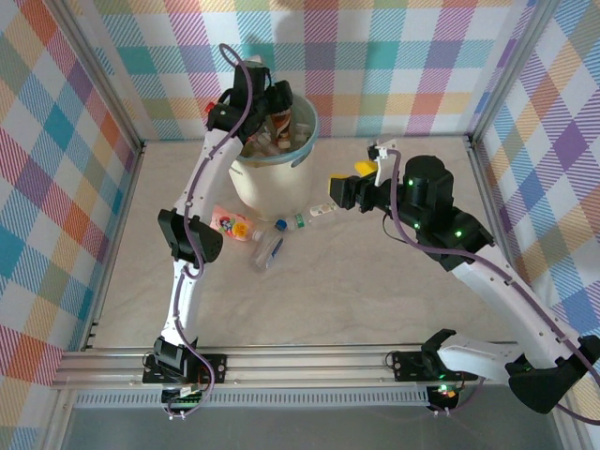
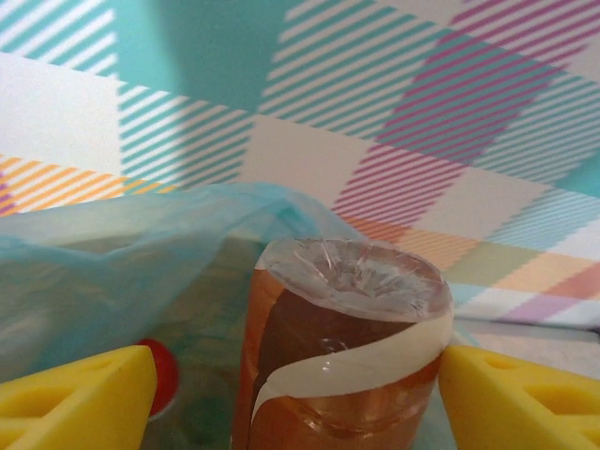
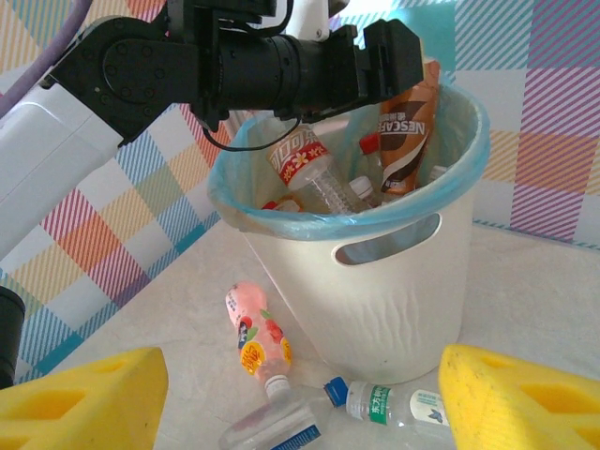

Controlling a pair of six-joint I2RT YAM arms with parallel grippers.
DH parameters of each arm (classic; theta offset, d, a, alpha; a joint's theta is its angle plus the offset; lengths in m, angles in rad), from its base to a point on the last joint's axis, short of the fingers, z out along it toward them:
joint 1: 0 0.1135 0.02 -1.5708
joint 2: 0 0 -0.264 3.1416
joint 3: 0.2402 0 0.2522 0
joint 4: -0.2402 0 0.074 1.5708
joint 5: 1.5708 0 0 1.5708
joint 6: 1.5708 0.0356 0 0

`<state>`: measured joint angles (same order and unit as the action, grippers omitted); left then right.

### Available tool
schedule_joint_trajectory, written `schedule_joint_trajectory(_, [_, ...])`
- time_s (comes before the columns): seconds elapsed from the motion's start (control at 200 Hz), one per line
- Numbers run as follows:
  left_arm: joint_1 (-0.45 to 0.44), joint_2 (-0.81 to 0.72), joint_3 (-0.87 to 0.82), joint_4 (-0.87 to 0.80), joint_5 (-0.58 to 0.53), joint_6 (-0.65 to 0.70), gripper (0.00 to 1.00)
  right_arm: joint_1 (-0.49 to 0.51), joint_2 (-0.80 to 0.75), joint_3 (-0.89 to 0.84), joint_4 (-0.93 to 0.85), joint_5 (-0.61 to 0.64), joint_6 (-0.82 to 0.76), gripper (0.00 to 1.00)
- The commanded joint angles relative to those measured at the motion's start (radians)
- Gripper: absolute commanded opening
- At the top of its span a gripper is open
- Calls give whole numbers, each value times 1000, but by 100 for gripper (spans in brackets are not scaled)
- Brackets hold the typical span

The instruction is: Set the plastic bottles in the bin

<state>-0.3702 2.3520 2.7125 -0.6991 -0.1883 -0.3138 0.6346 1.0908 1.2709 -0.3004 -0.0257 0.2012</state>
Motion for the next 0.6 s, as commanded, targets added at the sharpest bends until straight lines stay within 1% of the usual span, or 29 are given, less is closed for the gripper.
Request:
schedule_joint_trajectory(0.0, [8,10,11,-49,-125,20,77,5,-20,-11,10,0,0,76])
schedule_joint_trajectory(0.21, [38,-42,6,-117,-227,-35,74,5,-26,-8,1,2,5,76])
schedule_joint_trajectory(0.36, [53,-95,-5,-129,-246,-53,75,4,-22,-7,-11,14,7,76])
schedule_joint_trajectory(0.445, [53,-130,-11,-124,-218,-52,75,5,-11,-2,-25,24,10,76])
schedule_joint_trajectory(0.595, [46,-233,-78,-51,-104,-24,75,5,55,44,-113,12,4,76])
